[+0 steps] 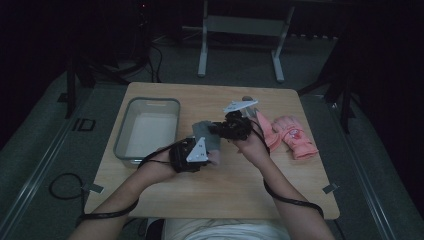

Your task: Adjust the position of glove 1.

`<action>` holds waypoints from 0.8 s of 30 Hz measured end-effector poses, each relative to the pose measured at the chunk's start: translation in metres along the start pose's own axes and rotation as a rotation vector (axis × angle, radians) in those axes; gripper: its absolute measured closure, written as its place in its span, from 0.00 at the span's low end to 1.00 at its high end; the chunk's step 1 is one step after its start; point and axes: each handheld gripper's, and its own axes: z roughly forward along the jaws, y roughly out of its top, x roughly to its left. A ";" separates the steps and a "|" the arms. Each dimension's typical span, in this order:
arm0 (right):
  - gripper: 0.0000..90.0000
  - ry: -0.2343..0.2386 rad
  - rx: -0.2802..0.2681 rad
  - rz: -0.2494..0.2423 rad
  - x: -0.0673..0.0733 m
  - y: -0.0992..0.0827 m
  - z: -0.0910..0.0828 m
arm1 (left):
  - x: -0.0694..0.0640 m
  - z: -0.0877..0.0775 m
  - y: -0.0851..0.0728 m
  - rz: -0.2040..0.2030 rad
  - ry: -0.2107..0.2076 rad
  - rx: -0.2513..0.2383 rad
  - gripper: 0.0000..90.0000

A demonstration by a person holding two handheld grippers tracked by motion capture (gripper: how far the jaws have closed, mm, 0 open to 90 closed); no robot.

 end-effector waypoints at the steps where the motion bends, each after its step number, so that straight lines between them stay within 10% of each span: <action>1: 0.85 0.003 0.000 -0.004 0.002 0.003 0.003 | 0.002 -0.002 -0.002 0.000 -0.001 0.007 0.79; 24: 0.85 0.070 -0.017 -0.023 0.036 0.076 0.082 | 0.056 -0.061 -0.076 -0.036 0.059 0.099 0.79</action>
